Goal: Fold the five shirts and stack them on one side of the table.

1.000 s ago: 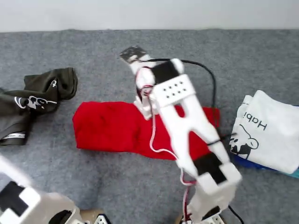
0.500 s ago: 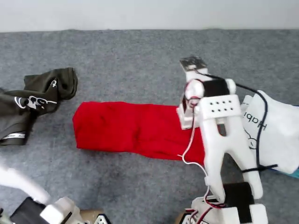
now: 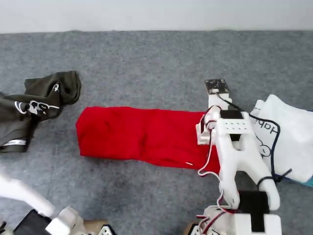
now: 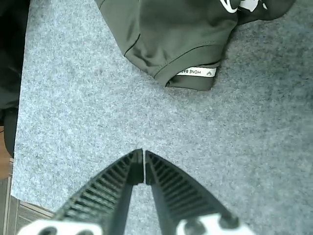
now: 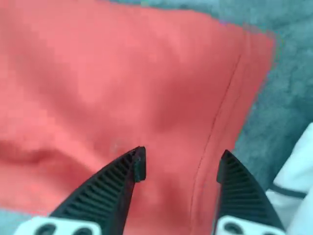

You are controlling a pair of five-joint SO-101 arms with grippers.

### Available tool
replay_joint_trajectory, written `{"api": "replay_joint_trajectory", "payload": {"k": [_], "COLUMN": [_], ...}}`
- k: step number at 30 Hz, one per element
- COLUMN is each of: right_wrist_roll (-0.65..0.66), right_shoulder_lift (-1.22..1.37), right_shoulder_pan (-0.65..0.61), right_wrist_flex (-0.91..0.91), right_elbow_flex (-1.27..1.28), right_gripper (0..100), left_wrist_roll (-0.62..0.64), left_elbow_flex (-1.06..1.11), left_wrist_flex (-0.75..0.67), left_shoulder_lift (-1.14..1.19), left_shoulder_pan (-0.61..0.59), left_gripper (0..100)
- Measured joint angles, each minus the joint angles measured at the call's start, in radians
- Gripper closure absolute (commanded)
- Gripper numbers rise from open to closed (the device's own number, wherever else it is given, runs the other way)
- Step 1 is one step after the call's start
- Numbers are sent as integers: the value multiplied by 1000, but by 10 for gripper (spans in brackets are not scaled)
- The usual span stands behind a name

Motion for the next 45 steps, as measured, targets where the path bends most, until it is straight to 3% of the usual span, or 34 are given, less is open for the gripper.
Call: {"api": "replay_joint_trajectory", "payload": {"k": [6, 10, 15, 25, 32, 39, 45], "right_wrist_roll": [0, -2, -2, 2, 101, 178, 180], "right_shoulder_lift": [170, 236, 272, 293, 161, -140, -207], "right_shoulder_pan": [15, 17, 31, 31, 15, -203, -423], "right_wrist_flex": [-77, -20, 28, 37, 130, 311, 345], "right_elbow_flex": [-9, -94, -152, -173, -167, -186, -304], "right_gripper": [757, 775, 998, 990, 990, 990, 990], "left_wrist_roll": [0, 0, 0, 0, 0, 0, 0], "left_elbow_flex": [0, 0, 0, 0, 0, 0, 0], "left_wrist_flex": [0, 0, 0, 0, 0, 0, 0], "left_shoulder_lift": [0, 0, 0, 0, 0, 0, 0], "left_shoulder_pan": [0, 0, 0, 5, 5, 5, 5], "left_gripper": [985, 985, 985, 985, 985, 985, 985]}}
